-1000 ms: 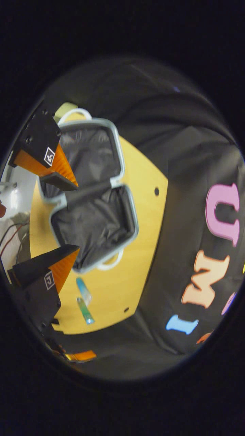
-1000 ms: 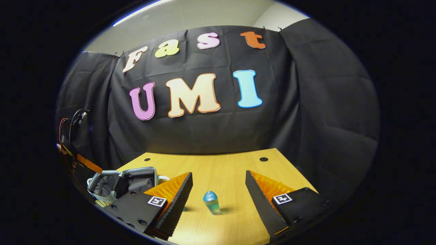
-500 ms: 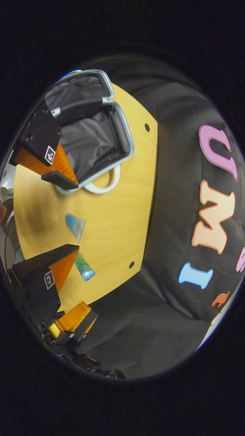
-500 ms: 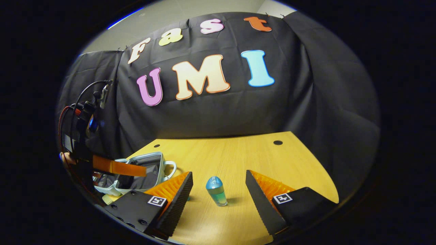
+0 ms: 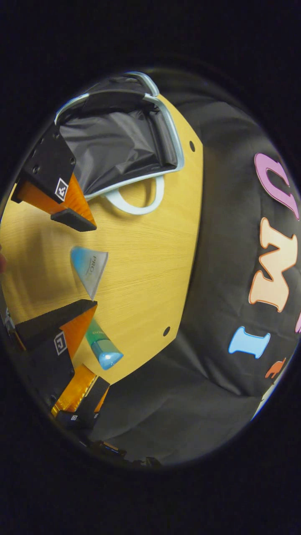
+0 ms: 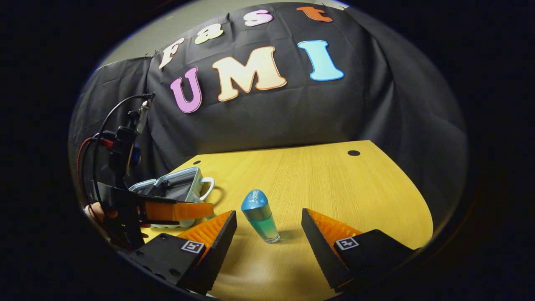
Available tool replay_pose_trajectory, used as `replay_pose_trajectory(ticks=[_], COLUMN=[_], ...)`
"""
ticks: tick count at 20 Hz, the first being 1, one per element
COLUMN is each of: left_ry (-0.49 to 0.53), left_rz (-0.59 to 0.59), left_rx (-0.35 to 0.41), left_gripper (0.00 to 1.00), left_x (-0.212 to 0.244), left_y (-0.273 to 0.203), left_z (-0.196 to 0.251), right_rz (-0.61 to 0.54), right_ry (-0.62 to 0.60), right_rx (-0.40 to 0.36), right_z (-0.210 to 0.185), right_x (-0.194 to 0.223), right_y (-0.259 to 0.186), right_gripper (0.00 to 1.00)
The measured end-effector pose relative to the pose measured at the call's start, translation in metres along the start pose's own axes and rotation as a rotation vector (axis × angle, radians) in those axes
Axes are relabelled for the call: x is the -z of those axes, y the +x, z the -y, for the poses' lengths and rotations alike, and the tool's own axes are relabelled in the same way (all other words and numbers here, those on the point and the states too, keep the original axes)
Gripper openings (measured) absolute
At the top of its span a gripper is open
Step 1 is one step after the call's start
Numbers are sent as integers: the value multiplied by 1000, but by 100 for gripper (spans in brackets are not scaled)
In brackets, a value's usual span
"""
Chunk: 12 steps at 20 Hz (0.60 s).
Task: First open the suitcase, pack the skin care products into it, and then close the suitcase.
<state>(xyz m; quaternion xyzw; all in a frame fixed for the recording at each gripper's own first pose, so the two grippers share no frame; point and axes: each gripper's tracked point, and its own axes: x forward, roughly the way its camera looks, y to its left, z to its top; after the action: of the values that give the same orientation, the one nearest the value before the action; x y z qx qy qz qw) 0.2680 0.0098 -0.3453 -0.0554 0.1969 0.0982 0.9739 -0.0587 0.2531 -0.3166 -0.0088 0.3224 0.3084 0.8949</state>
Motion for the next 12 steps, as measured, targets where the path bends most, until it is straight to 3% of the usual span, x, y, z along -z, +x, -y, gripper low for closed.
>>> replay_pose_trajectory(ticks=[1, 4, 6, 8, 11, 12], left_ry=[-3, 0, -6, -12, 7, 2], left_rz=[-7, -4, -11, -37, -70, -65], left_rx=[-13, -39, -49, -65, -113, -103], left_gripper=[97, 95, 92, 80, 50, 46], left_x=[3, 7, 10, 18, 25, 24], left_y=[8, 26, 37, 47, 53, 55], left_z=[-2, -5, -6, -10, -20, -18], right_rz=[-5, -34, -53, -71, -93, -100], right_ry=[2, 3, -5, -11, -15, -15], right_rx=[-7, -31, -45, -59, -75, -81], right_z=[1, 0, 0, -1, -1, -1], right_x=[3, 15, 22, 28, 37, 39], right_y=[3, 13, 17, 20, 30, 33], right_gripper=[94, 98, 94, 98, 94, 98])
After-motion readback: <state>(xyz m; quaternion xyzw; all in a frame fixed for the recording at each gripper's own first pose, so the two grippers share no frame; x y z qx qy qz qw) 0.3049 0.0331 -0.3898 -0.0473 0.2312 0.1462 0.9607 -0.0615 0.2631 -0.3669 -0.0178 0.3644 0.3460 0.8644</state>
